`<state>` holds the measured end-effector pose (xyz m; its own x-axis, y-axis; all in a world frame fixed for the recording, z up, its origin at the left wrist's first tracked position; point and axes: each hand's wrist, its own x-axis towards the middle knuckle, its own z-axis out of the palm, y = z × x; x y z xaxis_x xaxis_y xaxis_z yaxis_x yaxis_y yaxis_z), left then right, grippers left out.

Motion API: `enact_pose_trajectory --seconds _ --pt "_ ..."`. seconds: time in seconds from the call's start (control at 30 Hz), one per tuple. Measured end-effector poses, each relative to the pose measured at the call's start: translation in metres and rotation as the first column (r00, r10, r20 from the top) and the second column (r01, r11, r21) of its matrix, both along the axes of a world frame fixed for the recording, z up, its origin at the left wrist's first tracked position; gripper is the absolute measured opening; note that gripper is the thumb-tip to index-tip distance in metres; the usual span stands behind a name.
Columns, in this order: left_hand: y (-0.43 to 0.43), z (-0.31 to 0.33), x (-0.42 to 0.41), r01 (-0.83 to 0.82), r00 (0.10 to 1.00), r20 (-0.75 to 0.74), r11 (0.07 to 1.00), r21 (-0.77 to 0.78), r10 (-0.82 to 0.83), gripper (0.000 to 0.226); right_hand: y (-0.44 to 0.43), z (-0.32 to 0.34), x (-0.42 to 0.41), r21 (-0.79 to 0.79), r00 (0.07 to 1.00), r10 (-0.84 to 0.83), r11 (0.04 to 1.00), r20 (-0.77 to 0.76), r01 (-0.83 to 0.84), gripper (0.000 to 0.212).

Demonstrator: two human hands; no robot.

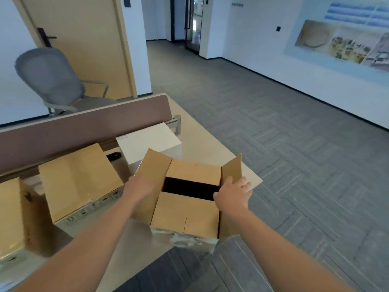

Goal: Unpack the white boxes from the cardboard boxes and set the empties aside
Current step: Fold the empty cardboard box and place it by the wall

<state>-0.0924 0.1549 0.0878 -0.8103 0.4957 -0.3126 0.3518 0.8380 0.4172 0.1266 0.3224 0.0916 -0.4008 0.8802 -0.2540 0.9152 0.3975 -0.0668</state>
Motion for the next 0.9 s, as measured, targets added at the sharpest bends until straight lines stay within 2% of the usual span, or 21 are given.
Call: enact_pose_trajectory --seconds 0.1,0.17,0.27,0.43,0.6,0.73,0.9 --pt "0.002 0.004 0.007 0.012 1.000 0.012 1.000 -0.005 -0.012 0.017 -0.004 0.000 0.004 -0.078 0.994 -0.070 0.995 -0.082 0.063 0.063" --pt "0.002 0.001 0.008 0.025 1.000 0.001 1.000 -0.011 -0.025 0.016 -0.007 0.003 0.003 -0.081 0.992 -0.071 0.995 -0.102 0.063 0.060" --pt "-0.001 0.005 0.009 0.079 0.997 -0.008 0.997 -0.016 -0.079 0.025 -0.011 0.008 0.000 -0.081 0.990 -0.060 0.995 -0.130 0.050 0.055" --pt "-0.008 -0.002 -0.009 0.029 1.000 0.005 0.999 -0.039 -0.029 0.054 -0.017 0.011 -0.005 -0.026 0.988 -0.011 1.000 -0.155 0.007 0.045" --pt "-0.012 0.009 -0.001 0.162 0.978 0.129 0.986 0.042 -0.166 0.032 -0.023 0.012 -0.008 -0.025 0.971 0.023 0.999 -0.238 -0.030 0.048" --pt "-0.016 -0.002 -0.011 0.025 0.998 0.059 0.999 -0.025 -0.024 0.056 -0.030 0.008 -0.014 -0.074 0.947 0.031 0.996 -0.320 -0.057 0.046" --pt "-0.019 0.001 -0.007 0.100 0.984 0.147 0.995 -0.012 -0.098 0.032 -0.036 0.004 -0.022 -0.114 0.924 0.033 0.990 -0.380 -0.082 0.040"
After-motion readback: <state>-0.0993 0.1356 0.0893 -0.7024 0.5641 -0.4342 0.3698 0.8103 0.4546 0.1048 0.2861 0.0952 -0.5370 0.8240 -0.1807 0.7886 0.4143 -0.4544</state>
